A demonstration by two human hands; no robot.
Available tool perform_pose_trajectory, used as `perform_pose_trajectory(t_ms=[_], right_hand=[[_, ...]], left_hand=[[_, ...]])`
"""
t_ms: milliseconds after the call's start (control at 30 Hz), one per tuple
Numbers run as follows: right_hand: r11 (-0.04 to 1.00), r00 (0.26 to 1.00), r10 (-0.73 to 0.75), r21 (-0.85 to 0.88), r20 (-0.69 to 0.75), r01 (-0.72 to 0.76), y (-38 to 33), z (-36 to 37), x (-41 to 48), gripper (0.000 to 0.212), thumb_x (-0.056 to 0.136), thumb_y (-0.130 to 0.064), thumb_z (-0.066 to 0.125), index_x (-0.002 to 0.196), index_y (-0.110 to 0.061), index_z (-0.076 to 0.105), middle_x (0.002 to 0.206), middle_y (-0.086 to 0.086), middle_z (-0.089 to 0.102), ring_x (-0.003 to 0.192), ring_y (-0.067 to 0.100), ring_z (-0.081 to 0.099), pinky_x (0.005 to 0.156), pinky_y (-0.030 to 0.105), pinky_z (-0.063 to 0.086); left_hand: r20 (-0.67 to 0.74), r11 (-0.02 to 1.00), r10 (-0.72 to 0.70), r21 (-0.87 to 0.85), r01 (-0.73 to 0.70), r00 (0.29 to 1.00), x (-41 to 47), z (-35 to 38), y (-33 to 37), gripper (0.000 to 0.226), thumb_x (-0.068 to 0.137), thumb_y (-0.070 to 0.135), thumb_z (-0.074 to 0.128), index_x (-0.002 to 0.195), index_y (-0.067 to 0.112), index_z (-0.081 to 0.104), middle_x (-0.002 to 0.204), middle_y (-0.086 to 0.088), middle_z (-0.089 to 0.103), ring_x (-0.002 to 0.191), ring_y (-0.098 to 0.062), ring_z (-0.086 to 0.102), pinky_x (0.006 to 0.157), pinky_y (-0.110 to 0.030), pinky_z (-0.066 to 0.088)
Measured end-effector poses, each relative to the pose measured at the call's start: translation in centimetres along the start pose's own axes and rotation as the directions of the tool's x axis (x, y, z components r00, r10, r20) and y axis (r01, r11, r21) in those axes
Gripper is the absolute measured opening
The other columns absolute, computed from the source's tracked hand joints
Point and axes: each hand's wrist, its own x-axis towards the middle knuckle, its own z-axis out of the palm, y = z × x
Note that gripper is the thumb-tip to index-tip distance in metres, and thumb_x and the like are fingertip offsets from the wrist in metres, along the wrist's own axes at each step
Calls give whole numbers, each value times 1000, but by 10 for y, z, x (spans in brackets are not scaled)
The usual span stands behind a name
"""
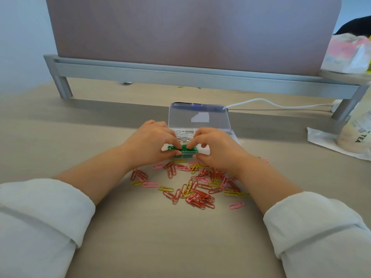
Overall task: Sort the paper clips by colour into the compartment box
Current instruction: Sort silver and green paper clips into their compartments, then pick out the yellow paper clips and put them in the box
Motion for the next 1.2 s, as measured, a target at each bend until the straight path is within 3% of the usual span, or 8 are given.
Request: perform_pose_trajectory(t_ms=[267,367,467,567,667,800,1067,1200], right_hand=[[993,999,54,-106,-6,-55,-6,0,3,22,87,-19,61,108,-21,68,109,-6,61,98,11,52,88,27,44],[999,996,34,-37,-79,-37,-12,-4,2,16,86,-17,62,99,-17,72,99,-3,64,84,8,49,83,26,46],[1000,1000,18,11,-26,-18,-25,-4,2,17,86,-14,62,99,-15,74,96,0,70,77,7,53,80,21,47],[999,999,31,-24,44,-30,-37,3,4,25,89,-14,57,110,-17,70,107,1,70,96,15,61,89,23,44],[995,993,79,-71,92,-73,-42,7,6,28,89,-17,58,115,-20,67,112,1,69,105,18,59,94,26,44],[991,987,120,-76,106,-112,-44,7,5,26,88,-13,59,111,-21,69,109,0,70,101,18,61,93,28,47],[992,989,111,-64,100,-105,-46,11,3,33,90,-7,51,116,-20,66,115,1,65,105,20,58,94,32,47],[992,995,86,90,58,-91,-46,6,-3,33,83,2,47,98,-16,70,81,-9,53,74,8,49,71,17,40]], left_hand=[[-61,999,-21,-47,18,998,1,8,-1,16,79,25,66,88,17,76,87,0,72,76,-21,66,66,-38,54],[-117,982,-135,-146,118,984,-2,-5,2,10,80,16,67,88,14,74,85,0,64,70,-16,60,66,-30,49],[76,949,-254,-175,263,964,-6,-21,3,9,82,22,67,88,18,72,79,8,58,64,-6,52,62,-16,40],[282,921,-327,-119,371,902,-12,-30,2,11,81,28,68,89,22,73,76,11,59,67,-3,50,57,-5,32],[339,895,-374,-109,431,863,-22,-41,-1,10,78,29,71,86,23,71,73,12,59,68,-3,52,54,-5,33],[534,883,-290,-171,438,794,-36,-54,3,10,73,31,76,77,30,68,70,16,61,58,10,53,54,-6,38],[575,898,-338,-39,437,745,-43,-54,11,15,73,25,76,87,22,71,80,7,64,69,-6,54,58,-13,38],[573,887,-340,-67,457,745,-42,-55,12,26,73,24,76,88,22,54,81,10,60,77,-10,53,56,-17,38]])
